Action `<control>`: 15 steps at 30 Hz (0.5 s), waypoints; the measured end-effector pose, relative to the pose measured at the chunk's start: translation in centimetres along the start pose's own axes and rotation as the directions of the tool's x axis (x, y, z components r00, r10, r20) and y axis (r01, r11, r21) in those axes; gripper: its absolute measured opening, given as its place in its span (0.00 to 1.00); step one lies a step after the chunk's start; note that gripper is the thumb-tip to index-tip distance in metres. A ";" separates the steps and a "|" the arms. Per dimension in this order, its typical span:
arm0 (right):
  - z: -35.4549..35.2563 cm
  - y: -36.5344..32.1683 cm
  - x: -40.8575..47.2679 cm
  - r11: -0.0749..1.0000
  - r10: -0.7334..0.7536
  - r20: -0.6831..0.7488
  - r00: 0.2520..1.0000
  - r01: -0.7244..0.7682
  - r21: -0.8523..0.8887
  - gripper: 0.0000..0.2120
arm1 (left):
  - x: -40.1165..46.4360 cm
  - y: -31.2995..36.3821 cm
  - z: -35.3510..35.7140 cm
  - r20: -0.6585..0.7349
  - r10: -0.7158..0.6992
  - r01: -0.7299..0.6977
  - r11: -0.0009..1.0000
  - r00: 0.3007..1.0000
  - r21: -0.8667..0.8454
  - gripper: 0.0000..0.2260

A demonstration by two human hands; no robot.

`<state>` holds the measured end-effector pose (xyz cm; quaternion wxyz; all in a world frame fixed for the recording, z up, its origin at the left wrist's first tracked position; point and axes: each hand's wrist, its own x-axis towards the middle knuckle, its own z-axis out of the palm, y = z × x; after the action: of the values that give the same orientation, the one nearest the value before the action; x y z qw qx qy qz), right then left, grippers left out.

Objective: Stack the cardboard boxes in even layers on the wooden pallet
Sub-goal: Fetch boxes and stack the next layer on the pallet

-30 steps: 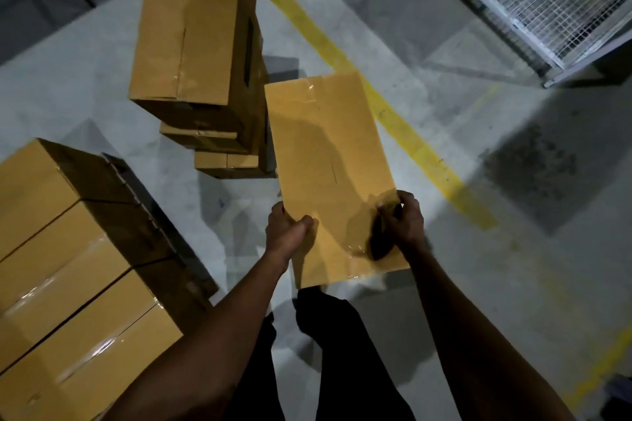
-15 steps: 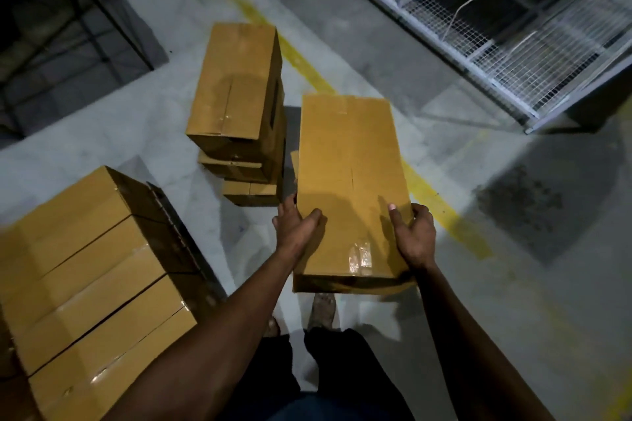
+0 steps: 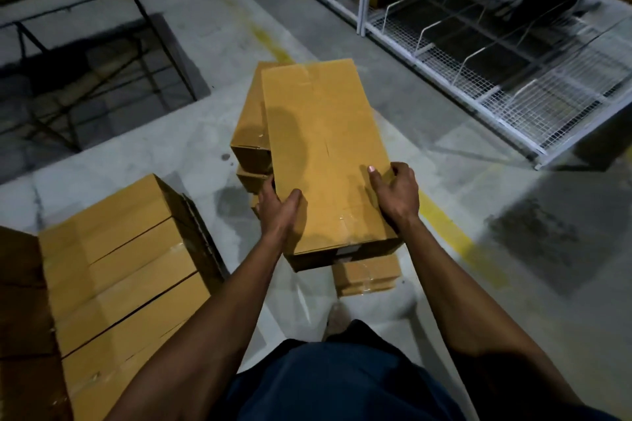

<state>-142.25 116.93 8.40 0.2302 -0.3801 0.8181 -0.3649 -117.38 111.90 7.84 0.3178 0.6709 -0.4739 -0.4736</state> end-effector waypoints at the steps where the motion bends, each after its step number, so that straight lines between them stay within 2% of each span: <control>1: 0.4 -1.0 -0.3 1.000 -0.016 0.008 1.000 0.016 -0.003 0.37 | -0.1 -0.2 -1.0 -0.021 0.003 -0.004 1.000 1.000 -0.009 0.37; 10: 8.5 -8.8 -4.9 0.982 -0.186 0.182 0.966 0.189 -0.001 0.32 | -1.8 -4.3 -12.4 -0.251 -0.037 0.018 0.997 0.967 -0.077 0.32; 15: 14.2 -12.4 -6.1 0.960 -0.272 0.281 0.920 0.280 0.011 0.32 | -1.3 -7.2 -17.8 -0.354 -0.109 0.077 0.991 0.929 -0.105 0.38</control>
<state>-123.66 110.22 9.61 0.2844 -0.5425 0.7208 -0.3243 -98.45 115.24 8.20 0.4058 0.7529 -0.3538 -0.3785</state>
